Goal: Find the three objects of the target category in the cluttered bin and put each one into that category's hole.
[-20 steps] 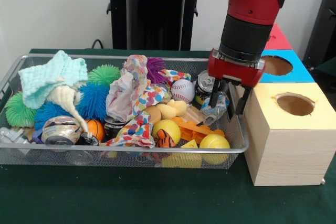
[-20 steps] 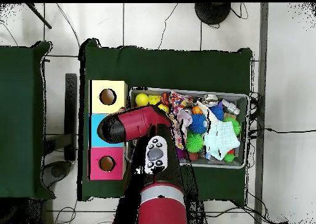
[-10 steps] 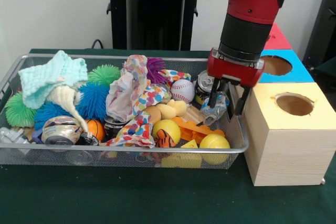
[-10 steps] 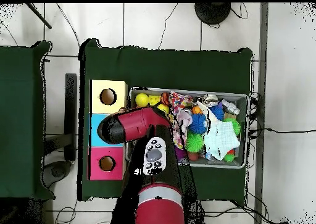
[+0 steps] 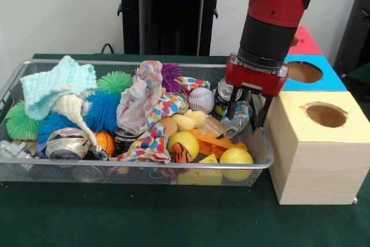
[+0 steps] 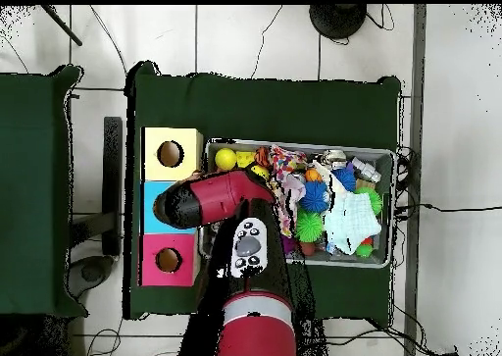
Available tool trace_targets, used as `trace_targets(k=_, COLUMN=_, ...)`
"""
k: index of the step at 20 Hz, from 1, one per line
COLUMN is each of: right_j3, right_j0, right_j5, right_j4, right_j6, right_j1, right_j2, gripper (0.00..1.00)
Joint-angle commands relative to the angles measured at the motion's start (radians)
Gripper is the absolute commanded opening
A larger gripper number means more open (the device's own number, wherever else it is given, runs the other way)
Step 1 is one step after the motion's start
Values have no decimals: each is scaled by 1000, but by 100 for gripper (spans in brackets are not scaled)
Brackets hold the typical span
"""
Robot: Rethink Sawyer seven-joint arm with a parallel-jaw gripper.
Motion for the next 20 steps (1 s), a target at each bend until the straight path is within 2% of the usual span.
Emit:
trace_targets(k=1, right_j3=77, right_j0=-69, right_j5=43, right_j4=-30, right_j6=15, right_j1=120, right_j2=2, gripper=100)
trace_targets(k=6, right_j3=72, right_j0=-91, right_j5=46, right_j4=-24, right_j6=2, right_j1=116, right_j2=16, gripper=100)
trace_targets(k=13, right_j3=134, right_j0=-146, right_j5=95, right_j4=-12, right_j6=-60, right_j1=14, right_j2=60, gripper=100)
trace_targets(k=17, right_j3=115, right_j0=-138, right_j5=69, right_j4=-11, right_j6=-24, right_j1=54, right_j2=57, gripper=100)
trace_targets(k=20, right_j3=122, right_j0=-135, right_j5=55, right_j4=-18, right_j6=-17, right_j1=51, right_j2=52, gripper=100)
